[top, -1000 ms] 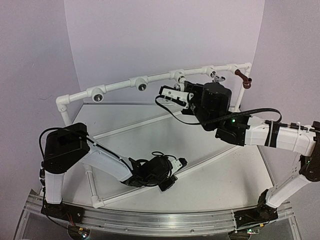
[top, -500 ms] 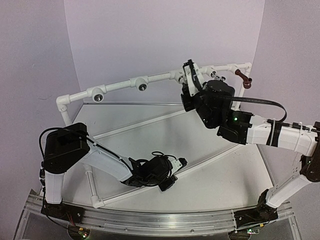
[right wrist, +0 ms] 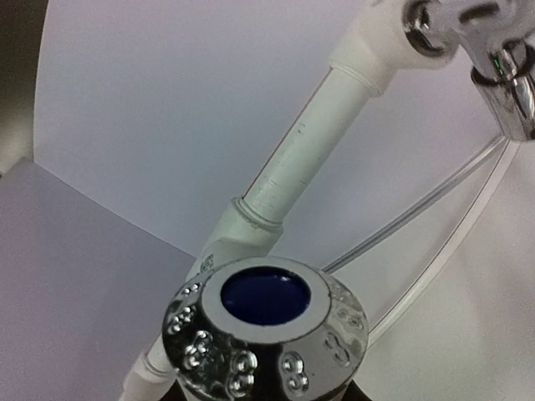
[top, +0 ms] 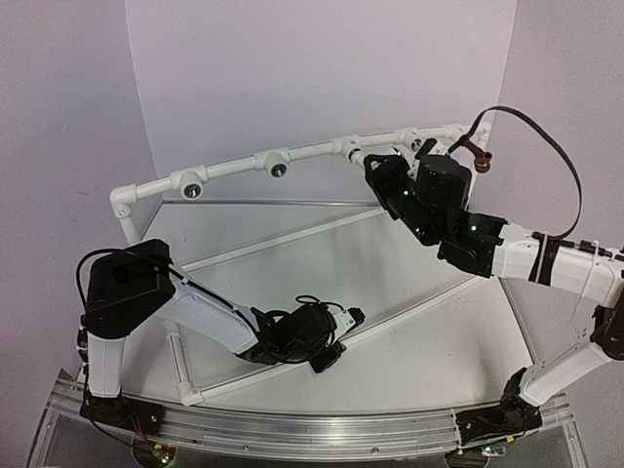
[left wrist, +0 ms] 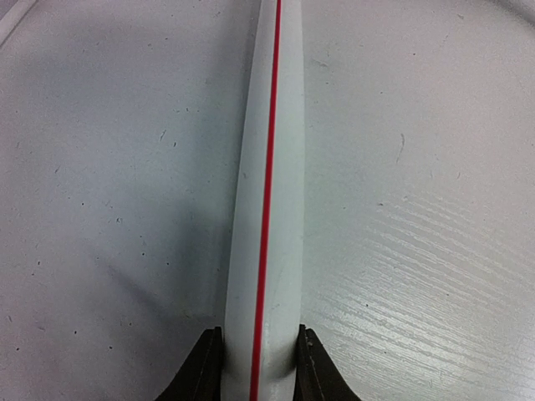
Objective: Install the water faucets
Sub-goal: Screw the water faucet onto the adaptor.
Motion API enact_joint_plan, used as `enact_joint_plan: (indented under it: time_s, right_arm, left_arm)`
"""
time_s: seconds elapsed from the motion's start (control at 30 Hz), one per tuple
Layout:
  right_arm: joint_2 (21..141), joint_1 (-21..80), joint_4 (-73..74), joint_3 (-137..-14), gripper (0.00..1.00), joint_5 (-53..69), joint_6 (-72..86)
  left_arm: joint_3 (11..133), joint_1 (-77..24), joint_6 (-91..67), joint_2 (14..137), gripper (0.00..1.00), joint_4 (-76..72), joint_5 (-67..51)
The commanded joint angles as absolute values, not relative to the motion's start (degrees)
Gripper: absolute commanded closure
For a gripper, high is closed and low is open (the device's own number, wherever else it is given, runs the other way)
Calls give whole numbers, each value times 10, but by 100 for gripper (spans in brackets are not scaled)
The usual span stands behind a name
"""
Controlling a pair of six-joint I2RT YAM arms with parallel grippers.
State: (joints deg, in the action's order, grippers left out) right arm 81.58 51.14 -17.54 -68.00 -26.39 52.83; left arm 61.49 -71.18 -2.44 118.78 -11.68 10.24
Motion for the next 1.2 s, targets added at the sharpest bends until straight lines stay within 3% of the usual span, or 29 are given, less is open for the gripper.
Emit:
enact_joint_plan:
  time_s: [0.0, 0.23, 0.27, 0.37, 0.6, 0.67, 0.97, 1.07, 1.17]
  right_arm:
    - [792, 489, -201, -659, 100, -240, 807]
    - [785, 488, -267, -658, 100, -198, 870]
    - [781, 488, -268, -659, 95, -194, 851]
    - [763, 488, -269, -655, 75, -184, 788]
    - [719, 488, -257, -630, 15, -133, 680]
    - [705, 488, -215, -633, 2, -113, 656]
    - [588, 488, -9, -580, 2, -193, 624]
    - [570, 488, 0, -599, 2, -184, 448]
    - [590, 488, 50, -679, 2, -73, 181]
  left_arm:
    - [559, -706, -118, 1270, 100, 74, 89]
    - [558, -706, -118, 1270, 100, 73, 89]
    - [559, -706, -118, 1270, 100, 73, 89]
    - [559, -707, -117, 1270, 100, 74, 90]
    - [560, -707, -116, 1271, 100, 74, 89]
    - [560, -706, -117, 1271, 100, 74, 89]
    - [561, -706, -114, 1272, 100, 73, 88]
    - [561, -706, -114, 1271, 100, 73, 88]
    - [562, -706, -115, 1271, 100, 73, 87]
